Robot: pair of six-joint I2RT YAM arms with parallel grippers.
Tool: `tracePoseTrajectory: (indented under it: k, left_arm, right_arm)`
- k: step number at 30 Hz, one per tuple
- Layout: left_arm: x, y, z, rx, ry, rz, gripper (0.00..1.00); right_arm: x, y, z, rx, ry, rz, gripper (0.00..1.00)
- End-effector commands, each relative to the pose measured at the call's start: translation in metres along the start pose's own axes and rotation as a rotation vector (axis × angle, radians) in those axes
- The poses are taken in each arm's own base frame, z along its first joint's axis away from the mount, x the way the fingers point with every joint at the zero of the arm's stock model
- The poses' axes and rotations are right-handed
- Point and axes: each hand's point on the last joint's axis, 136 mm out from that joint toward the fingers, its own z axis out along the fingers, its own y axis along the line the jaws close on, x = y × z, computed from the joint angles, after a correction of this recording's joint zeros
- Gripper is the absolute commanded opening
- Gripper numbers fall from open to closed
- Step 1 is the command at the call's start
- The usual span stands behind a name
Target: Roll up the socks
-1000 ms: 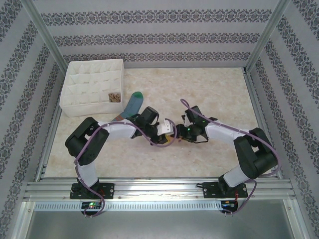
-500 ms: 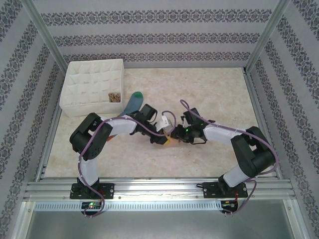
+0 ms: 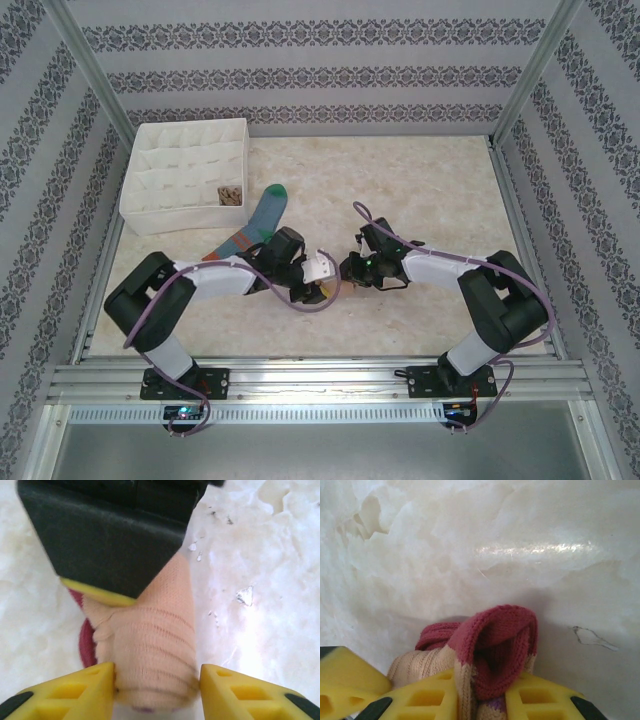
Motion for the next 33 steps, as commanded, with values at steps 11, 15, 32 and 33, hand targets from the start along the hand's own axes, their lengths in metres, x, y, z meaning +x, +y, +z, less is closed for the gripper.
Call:
tracePoseTrajectory:
  k: [11,15,32,33]
  left_arm:
    - [-0.025,0.001,-0.002,-0.311,0.005,0.460,0.57]
    - [-0.018,-0.002,0.016,-0.277,0.050,0.449,0.57]
    - [0.002,0.000,0.029,-0.129,0.035,0.115,0.00]
    - [0.001,0.000,0.028,-0.116,0.020,0.095,0.00]
  right_arm:
    - [0.022,-0.040,0.007,0.175,0.078,0.036,0.22]
    - [0.022,-0.040,0.007,0.175,0.083,0.037,0.23]
    - [0.019,-0.033,-0.008,0.140,0.038,0.112,0.68]
    - [0.019,-0.031,-0.008,0.126,0.034,0.124,0.69]
